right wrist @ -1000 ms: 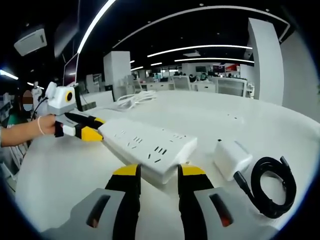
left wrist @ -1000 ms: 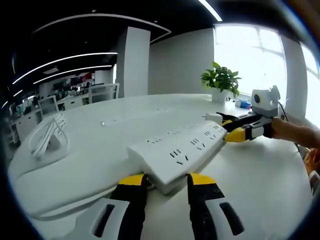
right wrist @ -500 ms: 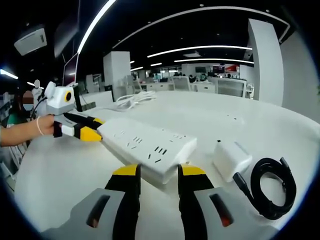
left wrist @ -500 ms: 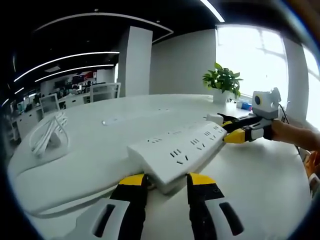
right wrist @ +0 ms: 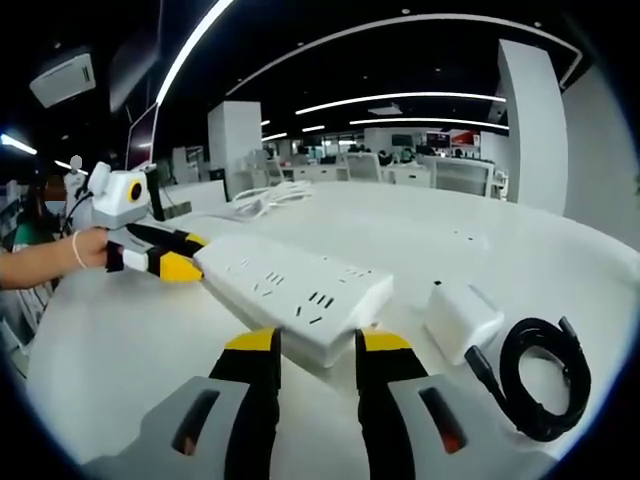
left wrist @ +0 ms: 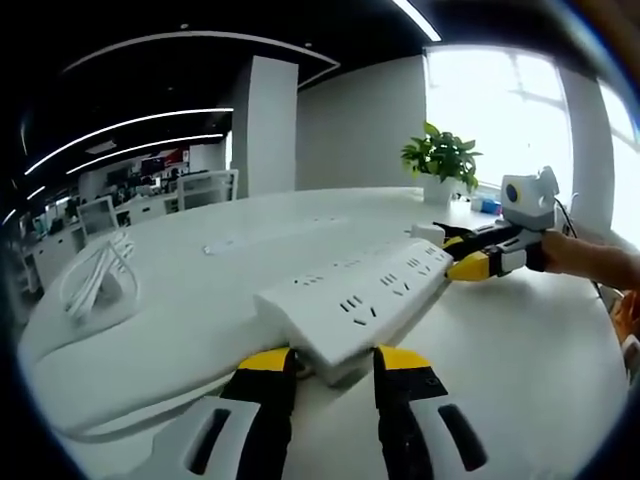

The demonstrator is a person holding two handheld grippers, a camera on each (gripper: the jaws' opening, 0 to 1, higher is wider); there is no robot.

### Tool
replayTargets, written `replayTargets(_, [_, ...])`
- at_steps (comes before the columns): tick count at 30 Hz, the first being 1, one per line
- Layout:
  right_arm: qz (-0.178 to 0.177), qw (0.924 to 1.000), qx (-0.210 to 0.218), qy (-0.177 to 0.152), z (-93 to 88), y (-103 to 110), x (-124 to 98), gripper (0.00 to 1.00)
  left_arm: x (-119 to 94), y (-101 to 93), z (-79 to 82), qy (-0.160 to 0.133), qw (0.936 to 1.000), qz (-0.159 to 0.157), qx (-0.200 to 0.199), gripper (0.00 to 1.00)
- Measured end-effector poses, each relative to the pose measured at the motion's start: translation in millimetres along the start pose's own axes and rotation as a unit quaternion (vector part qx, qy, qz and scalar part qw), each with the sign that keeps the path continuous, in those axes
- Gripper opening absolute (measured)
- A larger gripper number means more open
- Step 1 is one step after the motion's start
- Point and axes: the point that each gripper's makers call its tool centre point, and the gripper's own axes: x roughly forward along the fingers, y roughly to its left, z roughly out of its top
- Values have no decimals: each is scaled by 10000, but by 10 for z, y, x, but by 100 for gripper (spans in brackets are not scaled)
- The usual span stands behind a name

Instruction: Straighten the power strip on the desk, plug the charger into it

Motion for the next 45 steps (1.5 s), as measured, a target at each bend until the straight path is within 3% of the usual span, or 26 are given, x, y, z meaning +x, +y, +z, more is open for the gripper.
replayTargets(4, [-67,9999,-99,45,-8,-5,3,31,-38,10,-25,60,9999,44,89,34])
replayTargets(12, [-20,9998,-196,-14,50,49,-33,44,-120,21,33,-97,9999,86,57,42])
replayTargets(21, [129,9993,-322,-139,129,163,-132,51,-175,-46,77,-184,9998,7,93,48])
replayTargets(26, [277,9987,-412,-151,147,224,-194,62,-202,-85,100,-252,9995,-11,207,65])
replayTargets(30, [285,9981,-517,-184,157,246,-235,68,-224,-100,100,-263,9992,39,314,68])
replayTargets(45, [489,9949,-861,-202,122,344,-309,96,-250,-179,156,-463,9984,20,339,99])
